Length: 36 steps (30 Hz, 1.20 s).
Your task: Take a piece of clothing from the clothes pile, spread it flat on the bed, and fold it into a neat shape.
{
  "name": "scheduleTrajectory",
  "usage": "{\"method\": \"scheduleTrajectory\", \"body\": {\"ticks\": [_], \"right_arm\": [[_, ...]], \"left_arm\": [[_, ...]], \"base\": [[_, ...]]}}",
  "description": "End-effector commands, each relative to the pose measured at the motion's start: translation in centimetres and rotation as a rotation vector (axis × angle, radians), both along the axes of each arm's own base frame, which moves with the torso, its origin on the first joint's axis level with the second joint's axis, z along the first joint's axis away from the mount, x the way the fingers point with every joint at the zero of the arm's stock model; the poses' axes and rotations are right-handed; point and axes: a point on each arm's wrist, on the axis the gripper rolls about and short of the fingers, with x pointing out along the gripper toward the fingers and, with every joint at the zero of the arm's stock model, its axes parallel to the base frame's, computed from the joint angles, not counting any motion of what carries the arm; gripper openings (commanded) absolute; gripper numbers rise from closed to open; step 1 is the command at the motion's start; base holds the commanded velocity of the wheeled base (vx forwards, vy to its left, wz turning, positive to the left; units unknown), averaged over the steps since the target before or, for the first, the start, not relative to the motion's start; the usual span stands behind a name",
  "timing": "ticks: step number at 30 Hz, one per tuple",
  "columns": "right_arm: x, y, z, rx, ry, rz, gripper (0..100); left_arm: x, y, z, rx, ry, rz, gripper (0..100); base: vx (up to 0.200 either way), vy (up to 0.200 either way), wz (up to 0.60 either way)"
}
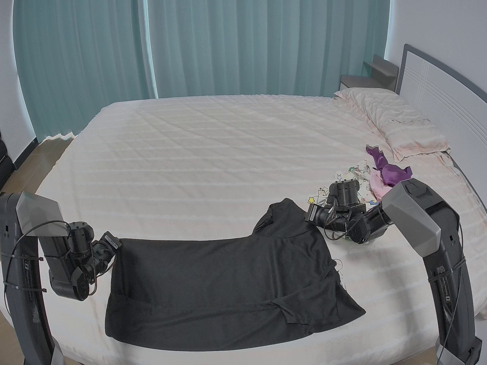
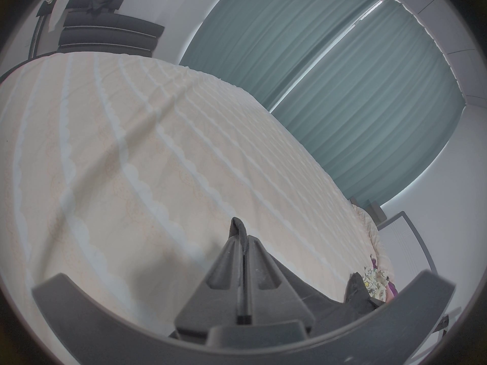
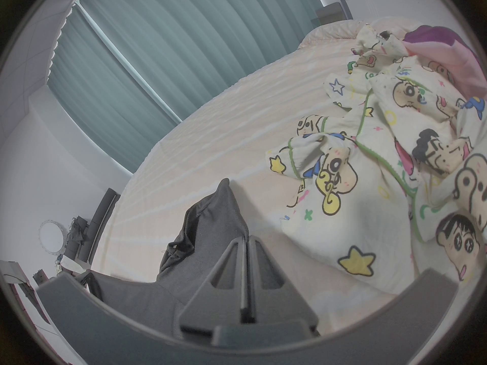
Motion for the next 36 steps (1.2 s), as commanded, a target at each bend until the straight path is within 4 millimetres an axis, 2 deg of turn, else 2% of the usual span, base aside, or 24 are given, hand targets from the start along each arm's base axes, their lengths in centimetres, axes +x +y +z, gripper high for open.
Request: {"method": "scheduleTrajectory", "body": {"ticks": [1,9,12,18,22,26,28,31,36], "right_arm": [[-0.1,-0.2,0.9,-0.002,-0.015,-0.013,0],[-0.3,-0.8,1.8,0.005,-0.063,-0.044,0],[-0.5,-0.8,1.4,0.005,-0.081,-0.048,0],[-1.2,-0.9,1.9,0.021,-0.14,-0.052,0],[-2.0,-1.1,0.6,0.006,-0.131,-0.044,0],[-2.2,-1.0,0.9,0.023,-0.156,-0.048,0],[-2.3,-1.2,1.0,0.024,-0.159,-0.049,0],[-3.0,-1.5,2.8,0.038,-0.18,-0.046,0],[-3.8,-2.4,3.3,0.039,-0.167,-0.047,0]], "left_arm": [[0.0,0.6,0.2,0.005,-0.008,0.022,0],[-0.2,1.1,0.1,0.016,-0.002,0.053,0],[-0.2,1.2,0.0,0.015,0.001,0.053,0],[-0.9,1.1,0.4,0.022,0.011,0.049,0],[-0.9,1.3,0.8,0.02,0.0,0.058,0],[-1.0,1.6,1.1,0.025,-0.015,0.068,0],[-1.1,1.6,1.2,0.028,-0.019,0.067,0],[-1.7,1.3,1.5,0.03,-0.028,0.06,0],[-1.8,1.3,1.8,0.055,-0.04,0.051,0]], "base": [[0.0,0.0,0.0],[0.0,0.0,0.0],[0.0,0.0,0.0],[0.0,0.0,0.0],[0.0,0.0,0.0],[0.0,0.0,0.0],[0.0,0.0,0.0],[0.0,0.0,0.0],[0.0,0.0,0.0]]}}
